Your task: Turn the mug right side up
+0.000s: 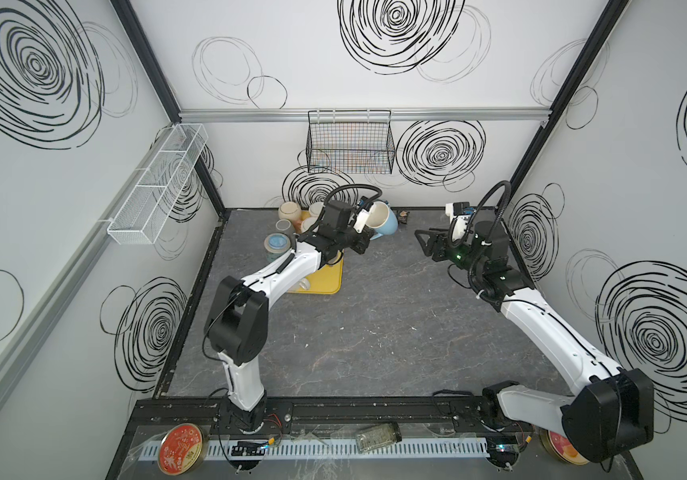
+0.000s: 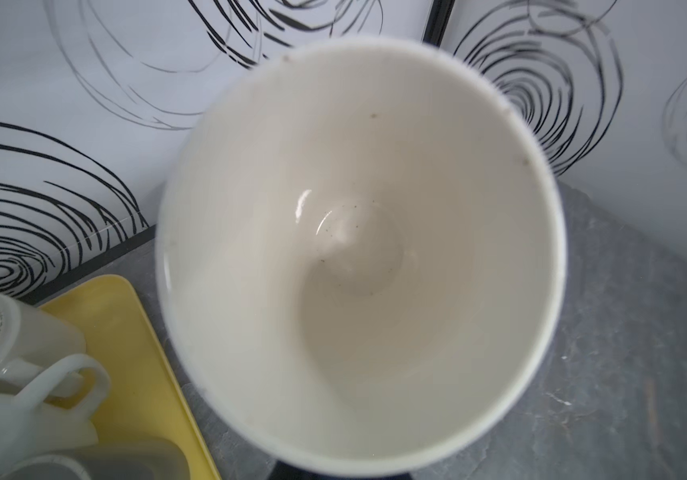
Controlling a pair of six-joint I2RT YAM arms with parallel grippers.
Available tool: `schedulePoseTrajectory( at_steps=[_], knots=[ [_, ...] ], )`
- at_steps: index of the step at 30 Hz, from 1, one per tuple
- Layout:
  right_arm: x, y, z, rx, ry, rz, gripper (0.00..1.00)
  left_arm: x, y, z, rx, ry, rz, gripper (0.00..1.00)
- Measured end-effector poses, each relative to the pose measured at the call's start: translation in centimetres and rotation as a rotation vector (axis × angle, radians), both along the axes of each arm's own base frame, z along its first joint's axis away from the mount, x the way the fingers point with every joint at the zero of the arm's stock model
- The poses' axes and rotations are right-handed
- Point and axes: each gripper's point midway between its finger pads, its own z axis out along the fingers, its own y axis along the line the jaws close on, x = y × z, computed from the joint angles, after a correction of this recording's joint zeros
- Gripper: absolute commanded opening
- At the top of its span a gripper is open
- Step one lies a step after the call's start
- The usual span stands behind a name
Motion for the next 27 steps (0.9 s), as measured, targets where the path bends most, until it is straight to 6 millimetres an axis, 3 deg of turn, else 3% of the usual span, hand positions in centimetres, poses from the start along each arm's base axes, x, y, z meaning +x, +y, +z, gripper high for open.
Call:
schedulePoseTrajectory(
  at_steps=[5,11,20,27],
  knots=[
    [0.0,-3.5,-5.0,-0.016,0.155,-0.084,0.60,3.1,-1.5,-4.4,0.235,-0.013,-0.071,0.00],
    [0.0,-3.4,-6.5,-0.008,0.210,-0.068,0.60,4.5,-0.9,-7.8,0.454,-0.018,-0.160,0.00],
    [0.6,-2.6,-11.2,-0.011,0.350,-0.028,0.59,5.4,-0.6,-9.5,0.529,-0.025,-0.257,0.00],
    [0.4,-2.4,-11.4,-0.007,0.361,-0.019,0.59,6.5,0.2,-10.8,0.559,-0.012,-0.297,0.00]
  ],
)
